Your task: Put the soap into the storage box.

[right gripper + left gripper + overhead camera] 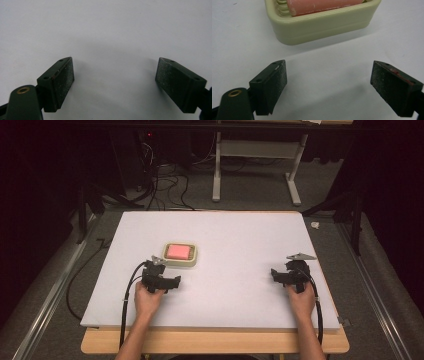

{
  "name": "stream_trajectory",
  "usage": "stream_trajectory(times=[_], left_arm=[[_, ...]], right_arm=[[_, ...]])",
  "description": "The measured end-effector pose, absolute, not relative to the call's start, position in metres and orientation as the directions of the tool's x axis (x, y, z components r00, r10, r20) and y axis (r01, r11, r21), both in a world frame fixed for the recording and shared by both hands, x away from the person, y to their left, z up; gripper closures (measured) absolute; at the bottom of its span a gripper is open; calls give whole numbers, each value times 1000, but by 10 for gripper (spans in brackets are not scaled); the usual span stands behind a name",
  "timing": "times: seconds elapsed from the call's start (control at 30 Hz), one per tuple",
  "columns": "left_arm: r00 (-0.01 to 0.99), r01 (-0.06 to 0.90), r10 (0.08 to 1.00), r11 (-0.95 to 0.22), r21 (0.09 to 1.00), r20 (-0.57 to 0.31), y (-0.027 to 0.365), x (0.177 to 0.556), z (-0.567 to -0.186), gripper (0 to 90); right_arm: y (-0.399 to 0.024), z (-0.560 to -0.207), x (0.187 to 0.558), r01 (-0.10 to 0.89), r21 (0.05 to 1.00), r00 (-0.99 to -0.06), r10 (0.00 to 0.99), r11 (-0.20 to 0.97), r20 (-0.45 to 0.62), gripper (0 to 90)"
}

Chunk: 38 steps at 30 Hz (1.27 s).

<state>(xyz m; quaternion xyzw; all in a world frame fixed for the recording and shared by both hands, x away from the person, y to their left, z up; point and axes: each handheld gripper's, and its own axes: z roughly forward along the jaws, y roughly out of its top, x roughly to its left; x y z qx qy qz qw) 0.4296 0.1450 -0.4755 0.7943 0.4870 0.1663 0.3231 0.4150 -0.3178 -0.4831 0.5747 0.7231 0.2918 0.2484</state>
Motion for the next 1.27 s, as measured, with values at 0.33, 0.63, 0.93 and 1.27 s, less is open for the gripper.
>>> stream_trajectory(times=[0.33, 0.63, 0.93, 1.27], left_arm=[[474, 661, 880, -336, 671, -27, 141, 430, -479, 145], [474, 632, 880, -326, 703, -18, 139, 427, -485, 139], [472, 612, 882, -314, 726, -16, 140, 423, -488, 139], [472, 609, 882, -313, 728, -15, 141, 423, -489, 140]], right_arm=[[-318, -483, 415, 686, 708, -216, 976, 169, -24, 160], [-318, -483, 415, 686, 708, -216, 976, 169, -24, 160], [-318, -483, 415, 686, 707, -216, 976, 169, -24, 160], [-318, -483, 415, 686, 708, -216, 976, 169, -24, 159]])
